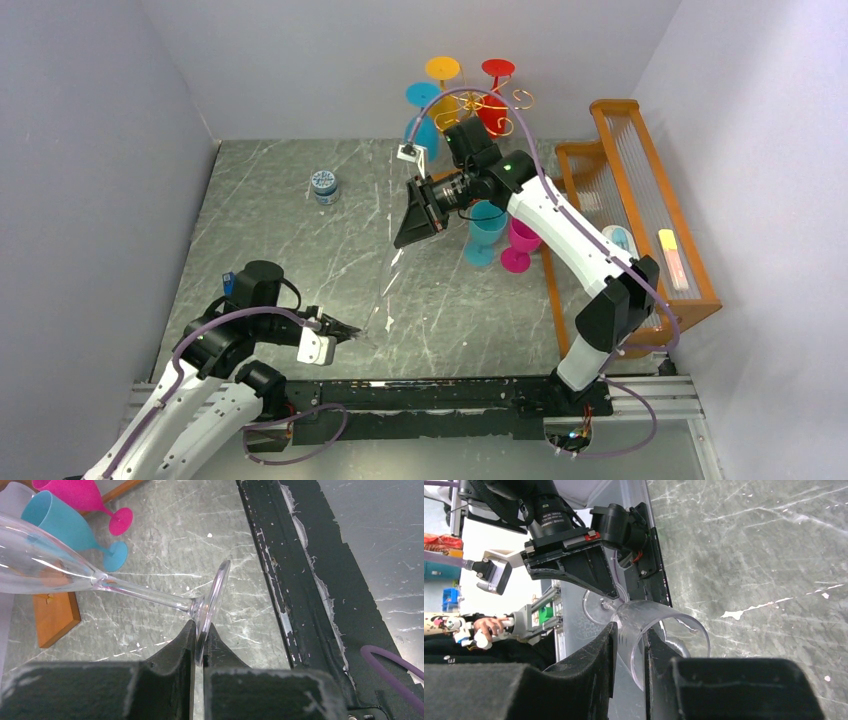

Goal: Take the wine glass off the wine glass rack
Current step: Place the wine glass at the center of the board.

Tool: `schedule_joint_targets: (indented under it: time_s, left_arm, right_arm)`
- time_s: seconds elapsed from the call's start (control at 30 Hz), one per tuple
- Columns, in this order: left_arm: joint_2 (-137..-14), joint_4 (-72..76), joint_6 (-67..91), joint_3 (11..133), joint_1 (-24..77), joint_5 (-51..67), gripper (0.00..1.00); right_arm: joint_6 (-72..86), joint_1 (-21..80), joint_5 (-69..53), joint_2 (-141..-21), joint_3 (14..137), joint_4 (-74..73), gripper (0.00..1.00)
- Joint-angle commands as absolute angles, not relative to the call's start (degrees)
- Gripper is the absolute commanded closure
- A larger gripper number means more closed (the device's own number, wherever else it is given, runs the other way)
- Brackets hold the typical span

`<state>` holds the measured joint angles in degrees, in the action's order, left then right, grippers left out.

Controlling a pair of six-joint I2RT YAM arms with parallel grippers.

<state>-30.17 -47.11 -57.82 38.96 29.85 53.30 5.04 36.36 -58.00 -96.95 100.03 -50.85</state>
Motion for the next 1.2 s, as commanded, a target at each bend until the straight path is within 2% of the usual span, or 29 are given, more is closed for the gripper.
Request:
schedule_joint_targets:
  time_s: [0.0,0.23,0.57,1.17]
  left_arm:
    - [-31.25,-38.29,-57.22,40.13,29.29,51.69,0.93]
    - [-31.94,-39.26,-57.57,41.08,29.36,52.83,0.80]
    - [-31.04,-39.11,-56.78,40.19,29.35,51.85,0.78]
    - [-30.67,-42.35,-57.24,41.39,29.34,50.83,0.63]
  right_arm:
    - [11.33,39.85,-61.32,-93.15,94.98,-47.20,1.00]
    - [13.13,39.85,-59.60,-91.11,93.45,-44.00,1.00]
    - [12.79,39.80,-56.39,-89.57,93.42,-44.79,1.00]
    - [13.44,39.80,-53.49,-88.54,92.85,-43.83,1.00]
